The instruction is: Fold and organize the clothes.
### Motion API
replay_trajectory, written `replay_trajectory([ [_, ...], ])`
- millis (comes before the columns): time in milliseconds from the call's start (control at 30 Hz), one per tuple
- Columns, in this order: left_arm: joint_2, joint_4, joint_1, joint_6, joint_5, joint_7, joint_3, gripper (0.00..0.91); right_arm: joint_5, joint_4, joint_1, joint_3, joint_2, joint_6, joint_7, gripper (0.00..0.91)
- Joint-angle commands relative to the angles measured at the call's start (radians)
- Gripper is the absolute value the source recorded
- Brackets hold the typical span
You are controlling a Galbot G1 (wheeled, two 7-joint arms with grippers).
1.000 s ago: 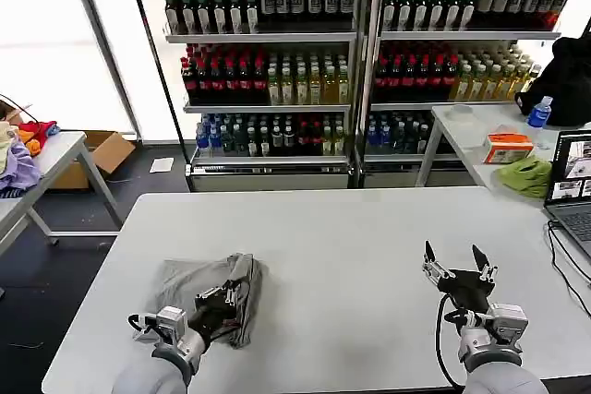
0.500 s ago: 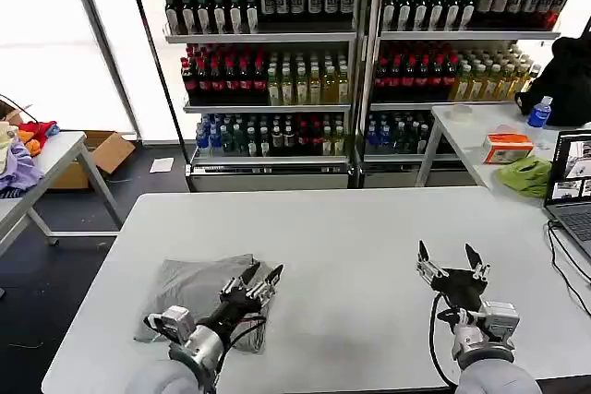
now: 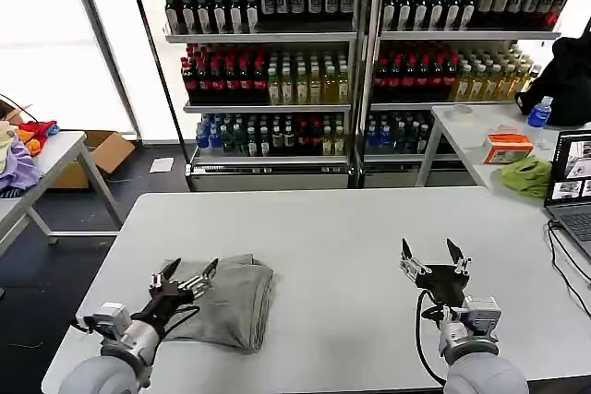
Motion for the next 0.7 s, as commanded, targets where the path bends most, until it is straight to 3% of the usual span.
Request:
replay_trajectory([
  [33,0.045,0.119,0.046,-0.015,0.164,0.047,-0.105,0.907,0.004,-0.002,0.011,-0.026,-0.008,0.001,0.0,0.907],
  [700,0.022,0.248,0.0,-0.016,0.139,0.062,-0.082,0.907,-0.004,-0.021,0.005,-0.03,-0.003,0.008,0.001,0.907],
])
